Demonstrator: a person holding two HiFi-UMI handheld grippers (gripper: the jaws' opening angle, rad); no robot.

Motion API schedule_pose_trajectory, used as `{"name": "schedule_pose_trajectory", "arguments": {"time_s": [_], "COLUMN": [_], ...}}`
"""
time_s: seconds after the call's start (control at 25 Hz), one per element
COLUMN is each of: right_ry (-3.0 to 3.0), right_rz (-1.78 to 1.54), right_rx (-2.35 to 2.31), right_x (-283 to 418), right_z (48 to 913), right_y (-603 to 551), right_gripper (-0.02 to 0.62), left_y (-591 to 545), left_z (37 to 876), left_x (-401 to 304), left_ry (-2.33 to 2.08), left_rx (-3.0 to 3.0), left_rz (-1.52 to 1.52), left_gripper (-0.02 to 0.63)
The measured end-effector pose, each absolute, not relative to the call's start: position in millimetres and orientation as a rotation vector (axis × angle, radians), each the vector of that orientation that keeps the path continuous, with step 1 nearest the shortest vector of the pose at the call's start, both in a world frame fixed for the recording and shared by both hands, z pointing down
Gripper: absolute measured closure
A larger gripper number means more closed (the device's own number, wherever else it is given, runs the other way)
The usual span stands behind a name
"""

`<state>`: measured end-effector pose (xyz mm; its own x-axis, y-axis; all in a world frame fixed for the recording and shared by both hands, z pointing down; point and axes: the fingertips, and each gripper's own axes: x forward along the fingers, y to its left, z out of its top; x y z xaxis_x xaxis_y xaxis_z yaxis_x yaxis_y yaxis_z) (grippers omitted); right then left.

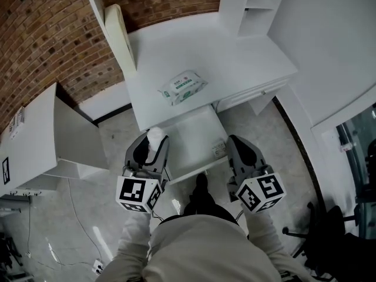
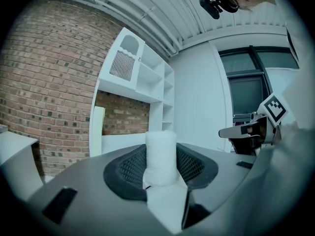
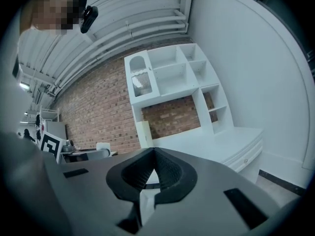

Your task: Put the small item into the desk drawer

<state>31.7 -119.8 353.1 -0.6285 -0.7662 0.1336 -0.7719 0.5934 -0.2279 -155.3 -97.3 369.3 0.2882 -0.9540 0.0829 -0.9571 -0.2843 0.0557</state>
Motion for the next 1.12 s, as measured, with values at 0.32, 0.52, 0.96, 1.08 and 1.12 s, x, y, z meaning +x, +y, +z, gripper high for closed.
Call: {"name": "schedule_pose_trajectory", "arguments": {"time_s": [0.32, 0.52, 0.96, 1.08, 1.12], "right_ry": [-2.808, -2.808, -2.779, -2.77, -2.769], "right_rz": [0.416, 0.44, 0.475, 0.482, 0.482], "right_rx": [1.292, 1.289, 1.308, 1.311, 1.31], "right_x": [34, 38, 48, 51, 51], "right_z": [353, 358, 368, 370, 370], "right_y": [-162, -179, -206, -212, -214], "right_gripper": [0.568, 0.568, 0.568, 0.568, 0.569], "left_y": [-131, -148, -181, -190, -193], "left_z": [367, 372, 389, 398, 402], "left_x": [-153, -150, -136, -130, -127], "left_ry": [-1.861, -1.868, -1.807, -1.777, -1.766], "left_rx": [2.422, 2.408, 2.417, 2.415, 2.415], "left_rz": [0.059, 0.086, 0.136, 0.155, 0.162], "left_gripper": [0.42, 0.422, 0.42, 0.42, 0.42]}}
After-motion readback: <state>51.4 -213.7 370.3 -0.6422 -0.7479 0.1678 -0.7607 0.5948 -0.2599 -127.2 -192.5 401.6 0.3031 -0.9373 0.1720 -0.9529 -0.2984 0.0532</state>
